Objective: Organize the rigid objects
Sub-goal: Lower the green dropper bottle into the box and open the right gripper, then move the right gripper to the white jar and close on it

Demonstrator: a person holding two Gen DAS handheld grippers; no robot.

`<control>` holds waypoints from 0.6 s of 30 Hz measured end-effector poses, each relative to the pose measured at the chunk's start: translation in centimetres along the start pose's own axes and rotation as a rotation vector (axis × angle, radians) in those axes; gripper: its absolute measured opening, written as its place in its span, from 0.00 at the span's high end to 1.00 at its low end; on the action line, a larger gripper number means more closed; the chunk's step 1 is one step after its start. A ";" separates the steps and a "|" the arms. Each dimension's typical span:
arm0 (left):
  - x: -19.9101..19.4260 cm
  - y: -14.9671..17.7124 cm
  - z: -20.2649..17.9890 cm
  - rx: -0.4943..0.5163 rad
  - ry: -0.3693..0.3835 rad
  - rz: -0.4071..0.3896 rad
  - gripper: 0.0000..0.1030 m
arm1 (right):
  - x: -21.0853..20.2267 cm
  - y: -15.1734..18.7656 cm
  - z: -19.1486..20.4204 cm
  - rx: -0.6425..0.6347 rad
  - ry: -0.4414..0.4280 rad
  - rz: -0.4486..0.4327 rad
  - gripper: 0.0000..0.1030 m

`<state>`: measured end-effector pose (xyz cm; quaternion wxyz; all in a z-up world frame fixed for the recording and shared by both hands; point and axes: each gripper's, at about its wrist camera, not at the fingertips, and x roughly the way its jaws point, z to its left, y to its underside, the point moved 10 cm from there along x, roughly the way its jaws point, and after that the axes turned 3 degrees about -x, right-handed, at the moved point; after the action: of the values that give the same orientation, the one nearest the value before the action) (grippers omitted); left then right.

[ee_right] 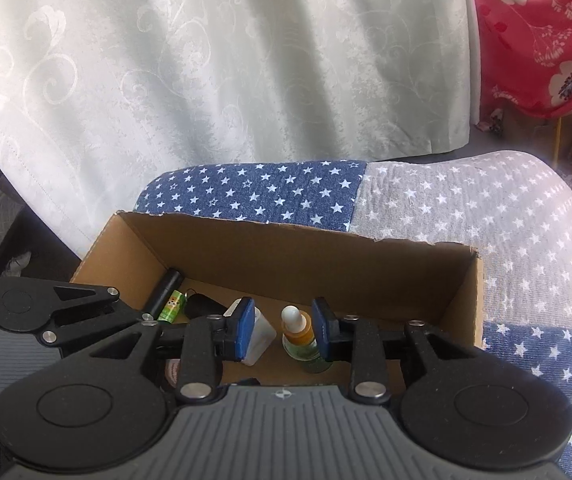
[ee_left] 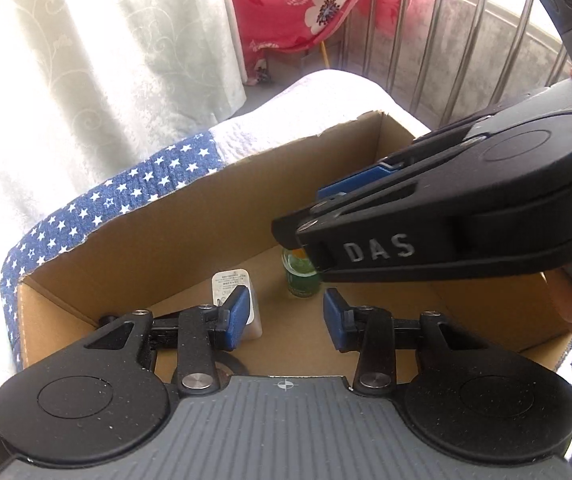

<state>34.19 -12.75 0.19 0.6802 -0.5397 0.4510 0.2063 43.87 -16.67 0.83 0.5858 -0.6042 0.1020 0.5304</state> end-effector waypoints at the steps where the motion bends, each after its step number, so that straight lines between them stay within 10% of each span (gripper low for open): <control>1: 0.6 -0.7 -0.5 -0.002 -0.001 -0.016 0.59 | -0.9 0.0 0.2 0.011 -0.008 -0.018 0.61; 18: -9.2 6.0 -0.1 -0.066 -0.039 -0.326 0.43 | -17.0 8.2 8.1 0.019 -0.163 -0.327 0.43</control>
<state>24.91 -8.96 4.57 0.6954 -0.6235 0.3370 0.1183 26.45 -20.91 10.83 0.6763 -0.5623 -0.0402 0.4741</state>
